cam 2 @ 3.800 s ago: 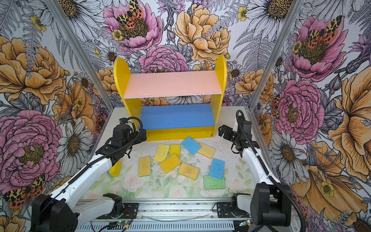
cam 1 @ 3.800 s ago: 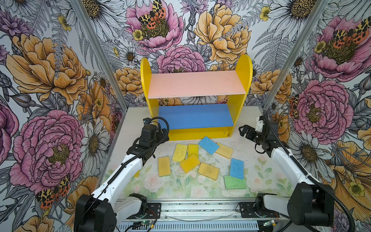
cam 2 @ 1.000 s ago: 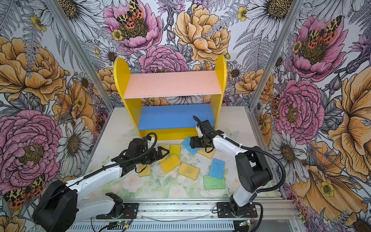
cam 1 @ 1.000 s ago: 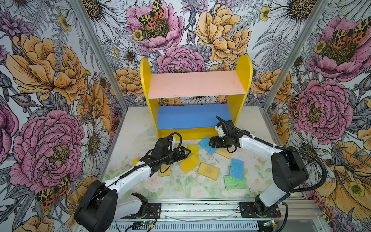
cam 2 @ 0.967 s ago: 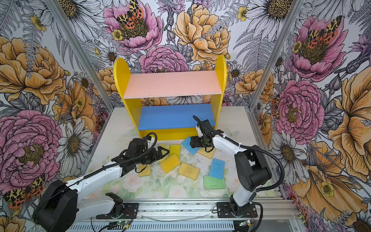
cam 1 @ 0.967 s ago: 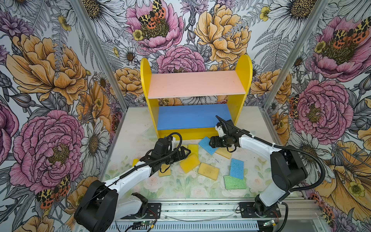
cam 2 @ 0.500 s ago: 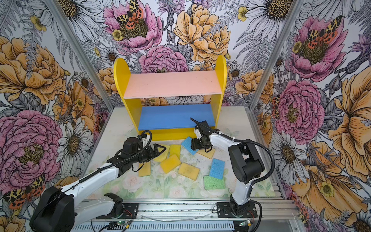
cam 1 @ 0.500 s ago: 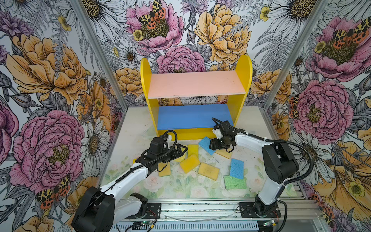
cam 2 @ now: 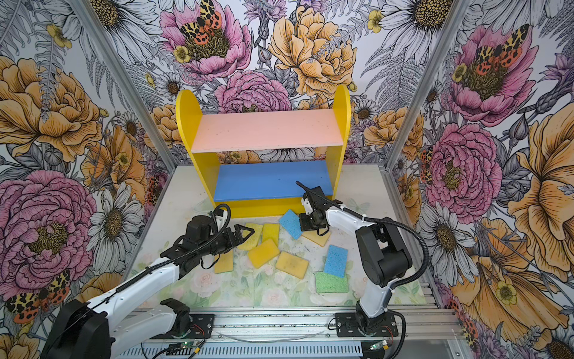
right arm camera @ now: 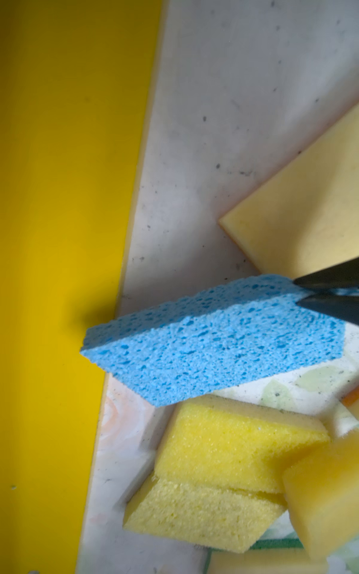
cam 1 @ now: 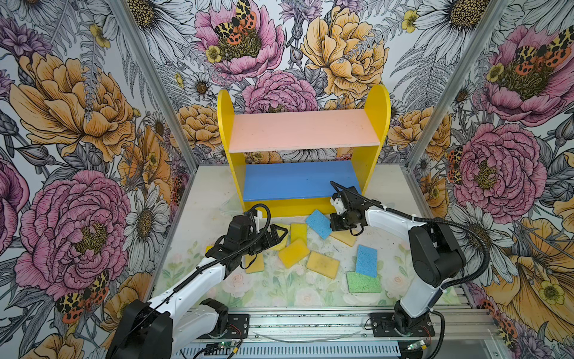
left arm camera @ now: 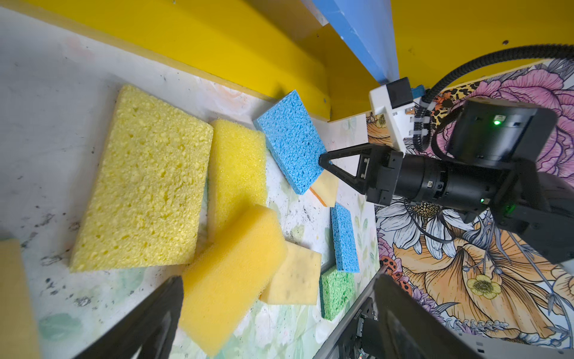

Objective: Place and organize the cleaning sponges onto the shelf
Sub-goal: 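Lower the right gripper and grasp the blue sponge by its edge, then lift the blue sponge with the right gripper toward the shelf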

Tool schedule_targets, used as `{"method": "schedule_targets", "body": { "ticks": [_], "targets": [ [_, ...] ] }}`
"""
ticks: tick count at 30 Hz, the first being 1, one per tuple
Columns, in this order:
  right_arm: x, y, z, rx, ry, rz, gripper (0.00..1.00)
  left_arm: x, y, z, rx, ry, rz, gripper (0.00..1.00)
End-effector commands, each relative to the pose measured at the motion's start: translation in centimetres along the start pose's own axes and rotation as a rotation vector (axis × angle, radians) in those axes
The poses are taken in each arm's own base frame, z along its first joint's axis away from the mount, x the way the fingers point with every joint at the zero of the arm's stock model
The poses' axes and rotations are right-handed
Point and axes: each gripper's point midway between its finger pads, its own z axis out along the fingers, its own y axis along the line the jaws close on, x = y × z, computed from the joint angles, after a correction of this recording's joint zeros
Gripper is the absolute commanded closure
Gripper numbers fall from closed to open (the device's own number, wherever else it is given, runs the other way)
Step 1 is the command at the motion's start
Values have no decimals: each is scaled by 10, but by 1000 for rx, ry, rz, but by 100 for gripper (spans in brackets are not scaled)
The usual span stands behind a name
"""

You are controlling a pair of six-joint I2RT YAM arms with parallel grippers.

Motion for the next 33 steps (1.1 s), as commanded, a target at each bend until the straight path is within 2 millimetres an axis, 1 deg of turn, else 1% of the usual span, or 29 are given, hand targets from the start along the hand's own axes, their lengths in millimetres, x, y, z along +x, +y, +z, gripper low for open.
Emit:
{"method": "schedule_targets", "body": {
  "ticks": [1, 2, 4, 7, 10, 13, 16, 19, 24, 27, 30, 33],
  "targets": [
    [-17, 12, -36, -44, -124, 53, 95, -3, -4, -7, 19, -25, -14, 4],
    [-17, 16, -43, -62, -134, 70, 95, -5, -8, -9, 32, -32, -13, 4],
    [-14, 31, -62, -137, -157, 110, 95, -7, -18, -14, 62, -48, -14, 4],
    [-9, 49, -89, -234, -183, 171, 95, -14, -38, -24, 133, -92, -21, 4],
    [-3, 70, -108, -324, -183, 210, 96, -20, -60, -32, 199, -136, -23, 4],
    [2, 104, -125, -398, -183, 193, 96, -20, -84, -37, 248, -162, 1, 6],
    [2, 143, -140, -477, -196, 163, 96, -19, -101, -42, 279, -182, 16, 13],
    [-3, 170, -153, -565, -216, 173, 96, -25, -107, -50, 288, -225, 15, 17],
    [-5, 205, -168, -652, -215, 139, 96, -34, -110, -65, 296, -297, 19, 24],
    [-5, 220, -169, -682, -200, 123, 96, -36, -114, -72, 314, -315, 21, 37],
    [-4, 234, -172, -711, -186, 102, 96, -40, -114, -81, 316, -343, 29, 46],
    [-2, 244, -174, -721, -180, 90, 95, -46, -116, -90, 327, -366, 35, 55]
  ]
}}
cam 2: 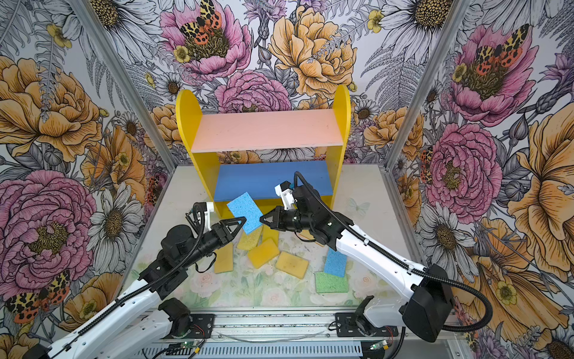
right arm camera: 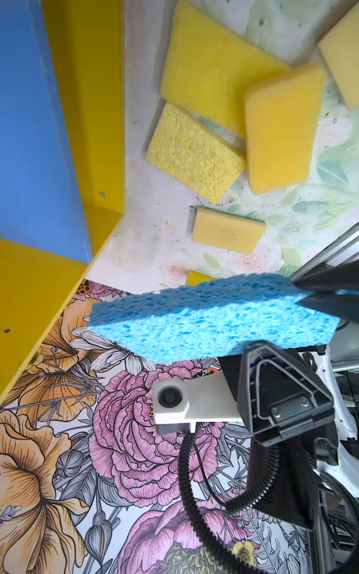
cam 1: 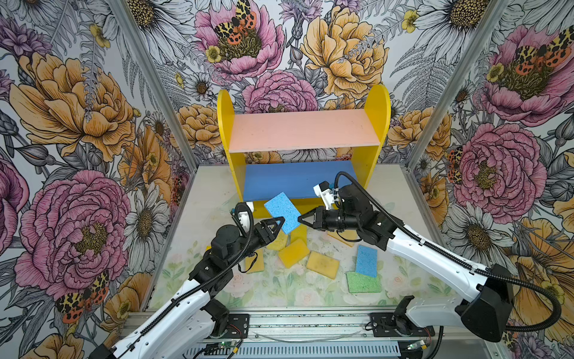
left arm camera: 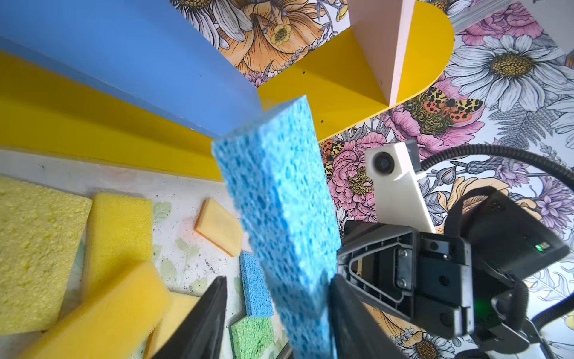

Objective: Place and organize the cleaning sponges onto the shelf
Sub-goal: 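Lift the blue sponge with the right gripper toward the shelf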

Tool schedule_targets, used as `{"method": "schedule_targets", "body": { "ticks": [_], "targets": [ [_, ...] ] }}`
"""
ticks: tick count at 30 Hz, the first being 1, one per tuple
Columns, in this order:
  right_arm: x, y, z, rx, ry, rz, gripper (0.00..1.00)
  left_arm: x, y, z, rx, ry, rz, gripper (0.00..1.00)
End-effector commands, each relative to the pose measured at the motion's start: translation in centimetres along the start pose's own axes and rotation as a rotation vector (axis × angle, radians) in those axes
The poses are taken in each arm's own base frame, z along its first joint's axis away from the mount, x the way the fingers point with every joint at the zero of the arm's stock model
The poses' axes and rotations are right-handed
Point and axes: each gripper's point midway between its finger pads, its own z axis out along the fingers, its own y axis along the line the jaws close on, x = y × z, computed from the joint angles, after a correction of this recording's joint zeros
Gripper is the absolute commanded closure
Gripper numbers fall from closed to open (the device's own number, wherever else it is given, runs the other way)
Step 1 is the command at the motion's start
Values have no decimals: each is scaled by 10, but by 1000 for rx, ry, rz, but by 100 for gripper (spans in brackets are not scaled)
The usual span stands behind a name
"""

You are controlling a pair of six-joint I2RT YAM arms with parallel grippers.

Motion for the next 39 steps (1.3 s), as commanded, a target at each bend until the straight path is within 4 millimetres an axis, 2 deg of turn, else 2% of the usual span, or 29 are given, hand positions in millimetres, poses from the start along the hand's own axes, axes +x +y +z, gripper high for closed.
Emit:
{"method": "schedule_targets", "body": {
  "ticks": [1, 4, 6, 8, 10, 13, 15, 16, 23, 33, 39],
  "targets": [
    [-5, 20, 4, -49, -6, -11, 94, -23, -17, -10, 34, -71, 24, 58],
    [-3, 24, 9, -53, 7, -12, 94, -31, -21, -14, 49, -82, 29, 66],
    [-5, 26, 11, -57, 8, -12, 93, -34, -23, -15, 57, -72, 33, 77],
    [3, 37, 16, -78, 35, -30, 89, -35, -23, -15, 61, -56, 37, 88],
    [3, 44, 17, -99, 49, -46, 75, -38, -23, -16, 67, -42, 39, 100],
    [2, 54, 15, -147, 81, -84, 51, -49, -25, -22, 90, -21, 39, 100],
    [3, 61, 12, -181, 107, -100, 42, -57, -25, -26, 106, 2, 21, 100],
    [-7, 57, 7, -184, 93, -101, 42, -60, -27, -28, 122, 18, 11, 100],
    [-19, 62, 3, -209, 109, -132, 44, -62, -37, -26, 187, 134, -22, 100],
    [-24, 69, 10, -233, 133, -145, 55, -77, -52, -27, 212, 151, -11, 100],
    [-20, 75, 14, -243, 146, -152, 60, -83, -52, -26, 208, 147, -14, 100]
  ]
}}
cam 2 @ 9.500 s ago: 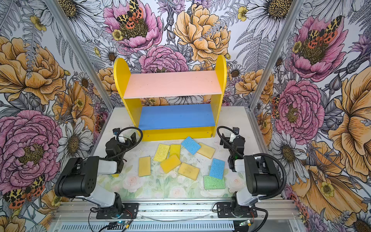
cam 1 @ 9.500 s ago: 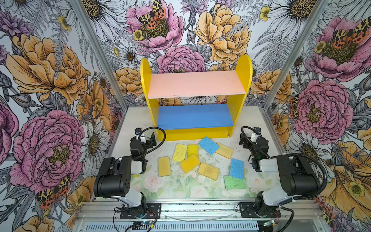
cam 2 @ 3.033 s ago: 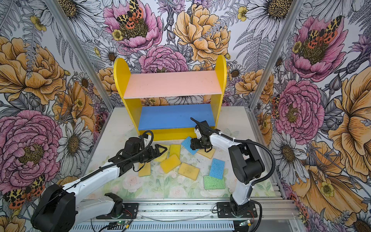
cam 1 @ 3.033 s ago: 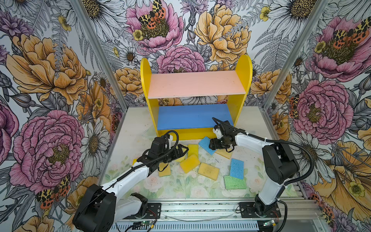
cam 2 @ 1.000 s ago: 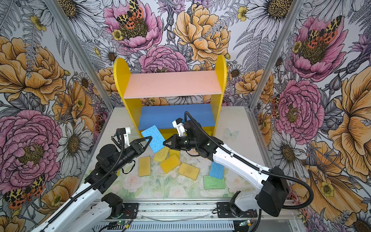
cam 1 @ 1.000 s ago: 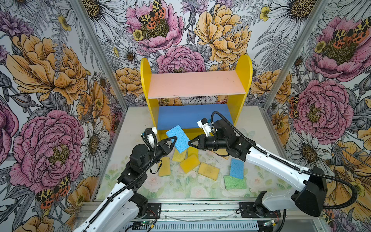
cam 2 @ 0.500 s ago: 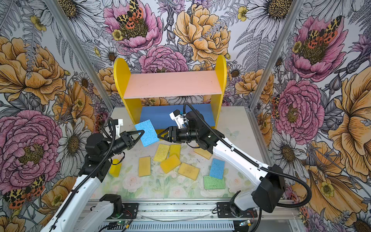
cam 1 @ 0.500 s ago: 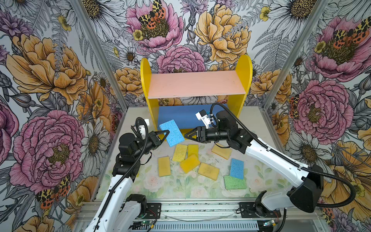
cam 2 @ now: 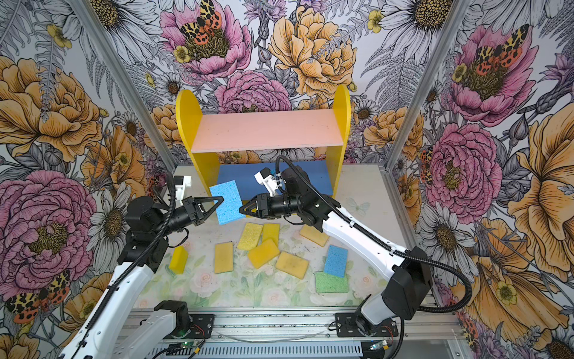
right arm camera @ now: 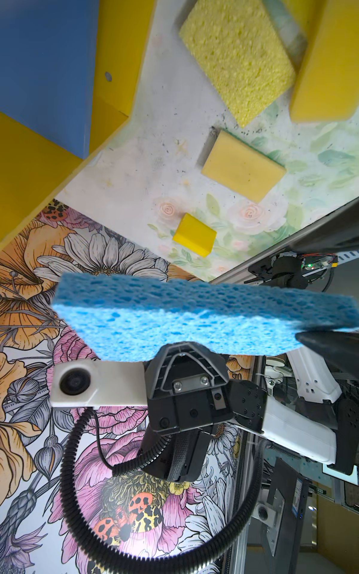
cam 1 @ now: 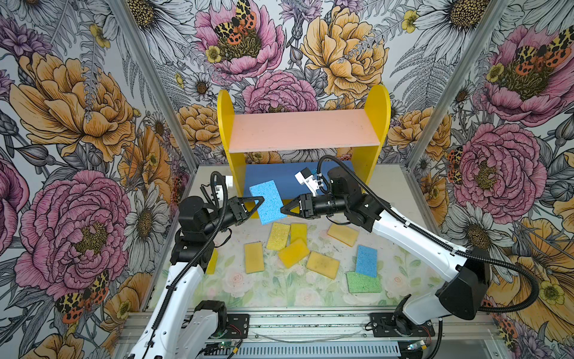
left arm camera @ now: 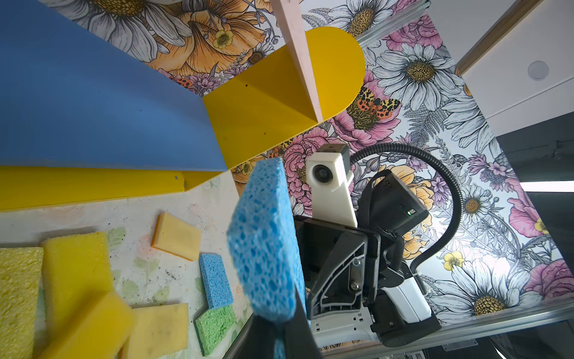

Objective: Place and organize the cleaning sponges onto the shelf
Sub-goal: 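Lift the blue sponge with the right gripper toward the shelf, then carry the blue sponge onto the pink top shelf and release it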

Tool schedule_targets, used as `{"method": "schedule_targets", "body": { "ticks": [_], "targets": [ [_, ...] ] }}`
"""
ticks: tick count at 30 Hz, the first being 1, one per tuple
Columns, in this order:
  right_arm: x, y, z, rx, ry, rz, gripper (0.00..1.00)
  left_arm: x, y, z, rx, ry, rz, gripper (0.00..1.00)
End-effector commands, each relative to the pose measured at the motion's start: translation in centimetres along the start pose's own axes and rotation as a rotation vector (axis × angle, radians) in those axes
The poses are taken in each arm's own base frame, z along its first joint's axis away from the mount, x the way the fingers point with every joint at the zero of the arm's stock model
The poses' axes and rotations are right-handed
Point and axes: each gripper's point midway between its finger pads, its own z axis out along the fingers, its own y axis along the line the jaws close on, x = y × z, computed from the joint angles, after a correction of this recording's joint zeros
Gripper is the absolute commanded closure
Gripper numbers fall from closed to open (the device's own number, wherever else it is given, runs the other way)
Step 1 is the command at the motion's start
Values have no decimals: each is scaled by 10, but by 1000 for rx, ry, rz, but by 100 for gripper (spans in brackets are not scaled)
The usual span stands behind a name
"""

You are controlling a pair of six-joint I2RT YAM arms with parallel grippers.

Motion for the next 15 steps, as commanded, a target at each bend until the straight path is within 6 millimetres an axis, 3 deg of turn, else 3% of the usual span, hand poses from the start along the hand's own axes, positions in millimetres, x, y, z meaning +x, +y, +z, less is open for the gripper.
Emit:
{"method": "schedule_targets", "body": {
  "ticks": [1, 6, 13, 15],
  "targets": [
    [-2, 15, 2, -31, 8, -41, 62, -3, -11, -2, 26, 13, 10, 100],
    [-1, 17, 5, -33, 9, -42, 71, -4, -10, -2, 26, 10, 10, 100],
    [-6, 24, 7, -31, -6, -52, 92, -6, -12, -4, 26, 9, 3, 98],
    [-15, 28, 2, -15, -48, -72, 94, -9, -13, -8, 19, -1, 5, 62]
  ]
}}
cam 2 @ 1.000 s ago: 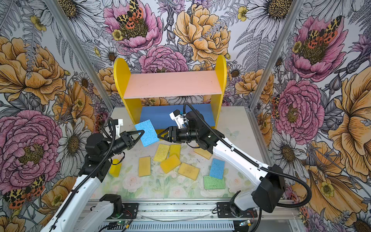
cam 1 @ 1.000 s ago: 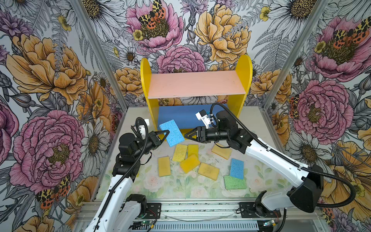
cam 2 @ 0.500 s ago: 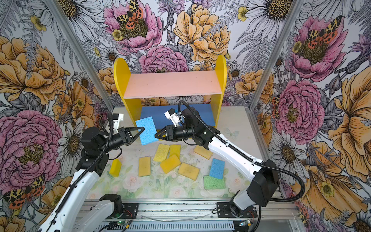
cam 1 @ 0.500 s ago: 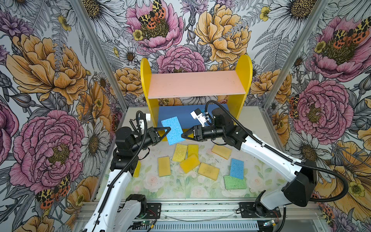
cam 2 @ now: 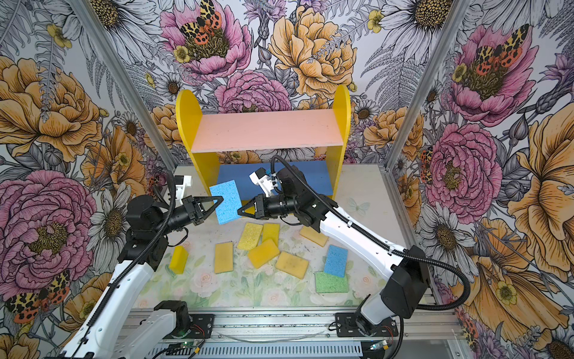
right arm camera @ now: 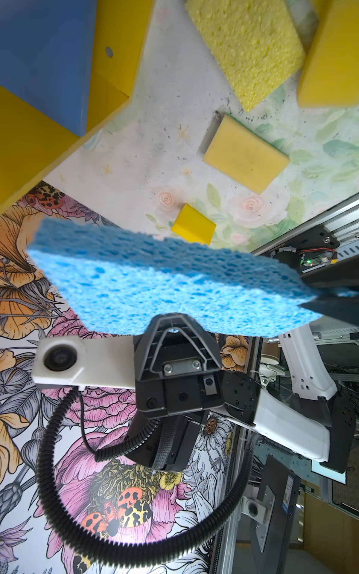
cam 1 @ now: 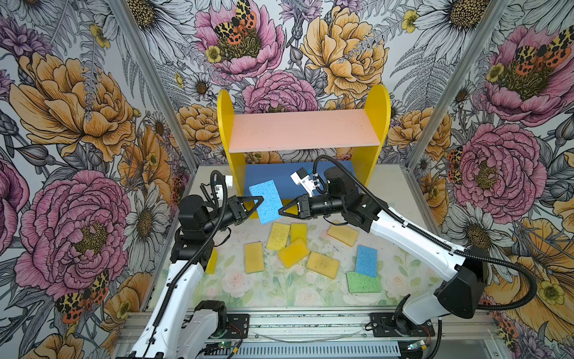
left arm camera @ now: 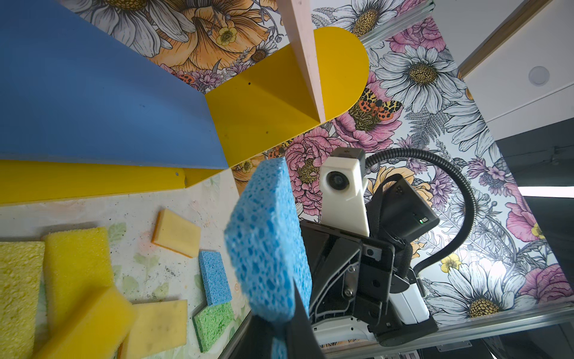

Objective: Place and organize the cleaning sponges onto the shelf
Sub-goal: 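Carry the blue sponge onto the pink top shelf and release it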

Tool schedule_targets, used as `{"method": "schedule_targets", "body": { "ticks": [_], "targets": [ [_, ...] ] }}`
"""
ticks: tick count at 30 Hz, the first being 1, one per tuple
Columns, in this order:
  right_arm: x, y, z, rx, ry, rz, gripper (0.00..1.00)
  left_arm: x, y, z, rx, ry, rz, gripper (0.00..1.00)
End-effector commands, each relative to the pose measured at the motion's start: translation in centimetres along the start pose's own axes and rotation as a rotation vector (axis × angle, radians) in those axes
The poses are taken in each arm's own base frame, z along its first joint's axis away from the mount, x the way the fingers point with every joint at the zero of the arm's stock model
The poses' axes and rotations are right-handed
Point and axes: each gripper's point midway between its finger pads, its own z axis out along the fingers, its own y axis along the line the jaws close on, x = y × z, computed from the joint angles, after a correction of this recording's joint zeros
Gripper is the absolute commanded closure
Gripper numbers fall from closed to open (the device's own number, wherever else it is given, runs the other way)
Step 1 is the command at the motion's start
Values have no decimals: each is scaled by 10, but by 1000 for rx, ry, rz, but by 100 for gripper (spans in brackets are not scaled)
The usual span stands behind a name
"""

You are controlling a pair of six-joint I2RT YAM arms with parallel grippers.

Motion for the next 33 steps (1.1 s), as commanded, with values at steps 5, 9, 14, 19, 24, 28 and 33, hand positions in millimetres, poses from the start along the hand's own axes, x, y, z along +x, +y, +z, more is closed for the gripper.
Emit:
{"method": "schedule_targets", "body": {
  "ticks": [5, 9, 14, 19, 24, 28, 33],
  "targets": [
    [-49, 25, -17, 56, -184, -109, 95, -12, -28, -36, -2, -111, 80, 20],
    [-81, 37, -21, 85, -279, -148, 96, -4, -20, -45, -84, -146, 119, 3],
    [-124, 52, -19, 103, -375, -197, 96, -1, -10, -54, -182, -182, 166, 1],
    [-159, 59, -3, 96, -419, -217, 96, 8, 8, -62, -305, -182, 191, 1],
    [-182, 59, 19, 77, -426, -211, 97, 11, 9, -68, -344, -183, 210, 1],
    [-193, 60, 33, 65, -426, -206, 97, 9, 3, -70, -354, -187, 239, 1],
    [-203, 47, 39, 94, -450, -197, 97, 7, 3, -70, -375, -187, 254, 1]
  ]
}}
